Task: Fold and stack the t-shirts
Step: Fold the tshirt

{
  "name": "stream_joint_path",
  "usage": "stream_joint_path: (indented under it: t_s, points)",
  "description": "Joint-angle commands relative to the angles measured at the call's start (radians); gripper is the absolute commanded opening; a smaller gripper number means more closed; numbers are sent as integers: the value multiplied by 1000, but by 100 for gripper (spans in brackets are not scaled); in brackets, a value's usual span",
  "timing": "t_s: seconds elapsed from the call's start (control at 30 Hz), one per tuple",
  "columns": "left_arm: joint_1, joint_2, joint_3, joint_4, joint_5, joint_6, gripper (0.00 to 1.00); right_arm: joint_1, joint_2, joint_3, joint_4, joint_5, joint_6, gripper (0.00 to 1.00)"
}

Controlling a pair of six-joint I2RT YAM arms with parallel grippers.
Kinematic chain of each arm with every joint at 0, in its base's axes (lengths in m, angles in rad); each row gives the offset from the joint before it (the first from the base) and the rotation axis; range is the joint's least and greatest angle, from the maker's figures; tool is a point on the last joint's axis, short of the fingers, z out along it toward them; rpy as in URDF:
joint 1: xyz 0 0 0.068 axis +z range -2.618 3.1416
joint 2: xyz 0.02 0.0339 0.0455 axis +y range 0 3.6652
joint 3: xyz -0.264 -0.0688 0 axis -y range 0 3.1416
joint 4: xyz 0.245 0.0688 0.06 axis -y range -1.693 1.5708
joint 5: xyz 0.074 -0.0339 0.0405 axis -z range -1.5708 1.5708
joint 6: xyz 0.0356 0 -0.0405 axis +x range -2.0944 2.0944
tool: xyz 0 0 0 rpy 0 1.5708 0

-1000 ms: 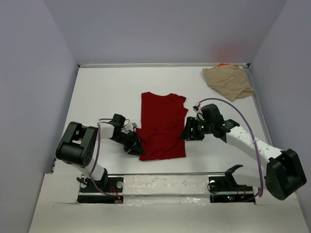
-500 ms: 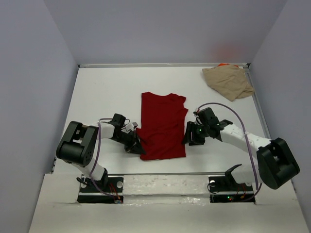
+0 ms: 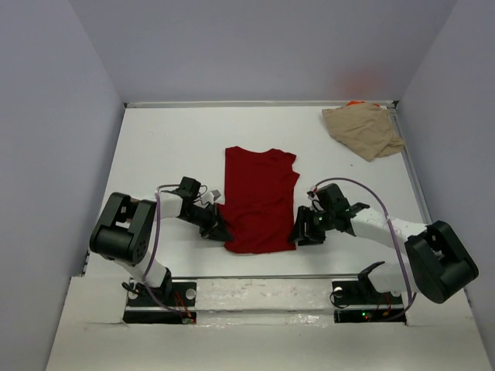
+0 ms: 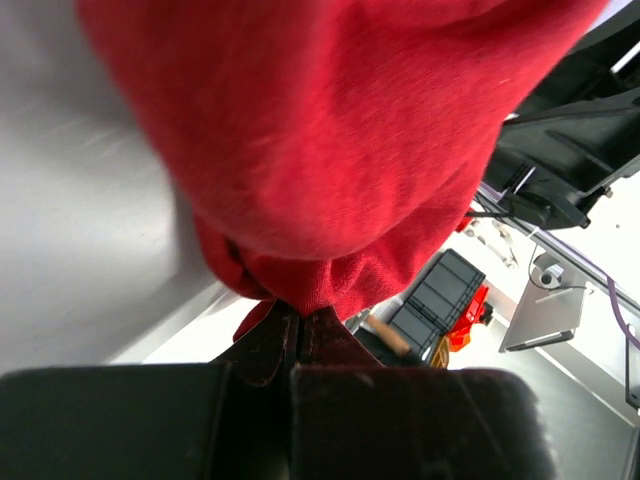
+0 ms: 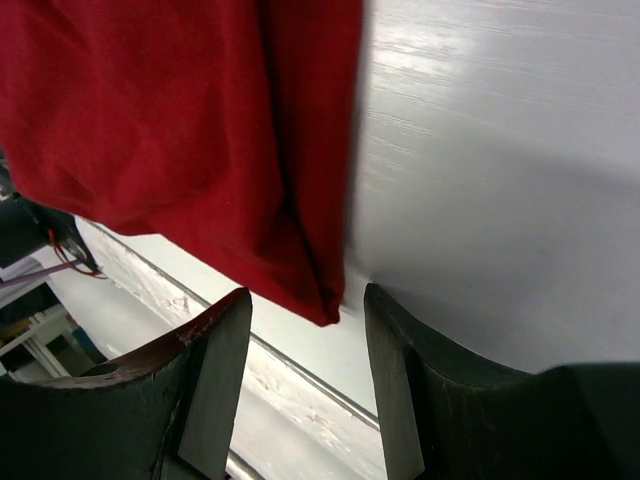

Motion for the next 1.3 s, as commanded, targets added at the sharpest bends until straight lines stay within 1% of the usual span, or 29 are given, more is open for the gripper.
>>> stream_joint_path:
  t_s: [0.0,0.17,0.23,0.27,0.3,0.33,0.37,0.57,0.67,0.83,0.9,0.93,1.07,1.13,1.2,1.27]
  points:
    - [-4,-24,31,-23,30,-4,0,24,39,26,52,3,-5,55]
    - [-4,-16,-3,-3,50,-1,0,33,74,64,59,6,6,54]
    - [-4,-21,-3,0,61,3,0,42,93,70,62,11,18,49]
    - [-4,-22,-1,0,61,6,0,42,93,70,66,12,26,44]
    - [-3,-22,0,-3,62,9,0,51,90,70,72,17,35,24]
    - [-4,-21,-4,-5,67,14,0,51,86,73,71,26,58,10]
    - [-3,-18,-7,-5,74,19,0,63,85,72,71,34,70,0]
    - [-3,10,-27,-20,104,65,0,140,50,81,62,87,149,0]
    - [-3,16,-12,-39,93,81,0,163,21,87,40,130,149,0]
    - [-3,-47,9,-58,41,66,0,183,-76,95,-21,216,123,0]
    - [-1,-68,39,-101,33,95,0,183,-101,103,-43,233,106,0]
    - [-3,-76,69,-147,-3,129,0,183,-111,116,-59,248,97,0]
    - [-1,-93,157,-239,-21,166,0,183,-98,156,-84,281,72,0]
    - [-1,-101,225,-275,-62,190,0,183,-92,195,-92,296,60,0]
    - [8,-93,258,-304,-80,193,0,183,-66,224,-101,313,38,0]
    - [31,-88,281,-293,-76,171,0,183,-36,288,-130,327,9,0]
